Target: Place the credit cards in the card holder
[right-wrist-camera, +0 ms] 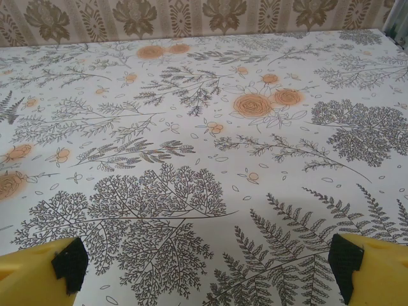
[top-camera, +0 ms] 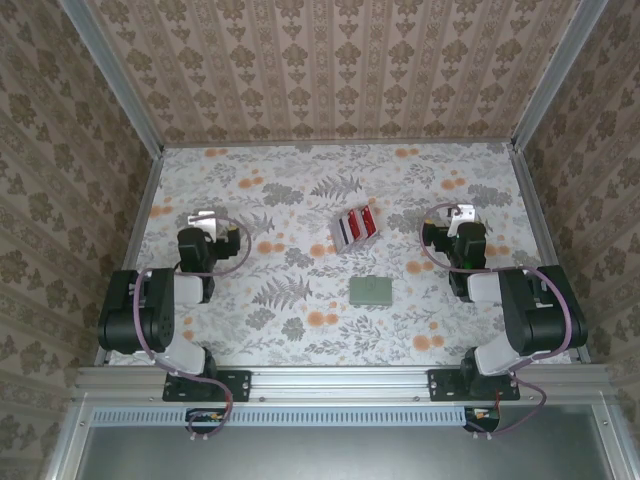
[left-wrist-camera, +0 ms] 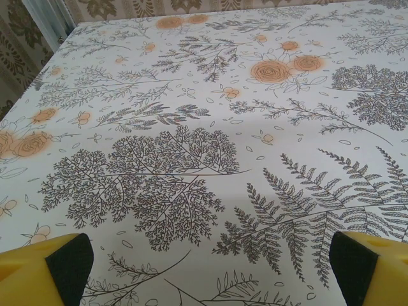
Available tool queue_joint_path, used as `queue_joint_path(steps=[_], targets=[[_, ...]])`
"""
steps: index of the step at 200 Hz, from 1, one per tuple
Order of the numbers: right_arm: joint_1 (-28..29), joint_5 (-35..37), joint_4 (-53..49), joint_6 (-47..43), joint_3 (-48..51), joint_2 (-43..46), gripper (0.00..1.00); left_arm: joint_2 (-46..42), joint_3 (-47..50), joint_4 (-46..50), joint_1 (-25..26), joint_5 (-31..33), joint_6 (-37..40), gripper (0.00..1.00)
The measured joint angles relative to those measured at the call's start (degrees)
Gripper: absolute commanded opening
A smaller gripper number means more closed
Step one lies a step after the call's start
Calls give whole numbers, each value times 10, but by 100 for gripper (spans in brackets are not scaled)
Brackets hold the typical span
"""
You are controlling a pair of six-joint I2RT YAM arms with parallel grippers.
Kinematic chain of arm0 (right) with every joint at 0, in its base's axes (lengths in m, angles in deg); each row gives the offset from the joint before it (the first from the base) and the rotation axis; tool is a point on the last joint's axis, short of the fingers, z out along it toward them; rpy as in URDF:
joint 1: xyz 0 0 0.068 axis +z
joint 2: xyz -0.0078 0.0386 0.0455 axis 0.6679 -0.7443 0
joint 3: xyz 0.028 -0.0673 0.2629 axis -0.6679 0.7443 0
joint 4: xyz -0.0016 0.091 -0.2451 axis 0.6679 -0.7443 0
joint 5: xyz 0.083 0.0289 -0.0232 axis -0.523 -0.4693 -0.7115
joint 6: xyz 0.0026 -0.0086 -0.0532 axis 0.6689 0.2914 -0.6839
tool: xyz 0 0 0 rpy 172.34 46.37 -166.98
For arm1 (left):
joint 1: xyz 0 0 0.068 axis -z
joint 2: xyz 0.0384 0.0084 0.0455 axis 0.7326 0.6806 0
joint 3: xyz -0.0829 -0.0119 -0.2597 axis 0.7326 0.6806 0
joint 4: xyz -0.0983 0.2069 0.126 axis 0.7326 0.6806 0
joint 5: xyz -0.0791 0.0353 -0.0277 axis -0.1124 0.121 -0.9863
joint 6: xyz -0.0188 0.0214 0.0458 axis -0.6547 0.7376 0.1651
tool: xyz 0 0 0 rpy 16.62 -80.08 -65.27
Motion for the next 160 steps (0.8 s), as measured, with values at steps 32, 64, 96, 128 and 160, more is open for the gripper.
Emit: queue_joint_path(steps=[32, 64, 96, 128, 160], targets=[[0, 0, 0, 0, 0, 0, 100, 0, 0, 0, 0, 0, 0, 100], [0, 0, 0, 0, 0, 0, 100, 0, 0, 0, 0, 0, 0, 100], [0, 0, 0, 0, 0, 0, 100, 0, 0, 0, 0, 0, 0, 100], [0, 0, 0, 0, 0, 0, 100, 0, 0, 0, 0, 0, 0, 100], [0, -6, -1, -3, 0, 0, 100, 0, 0, 0, 0, 0, 0, 100]])
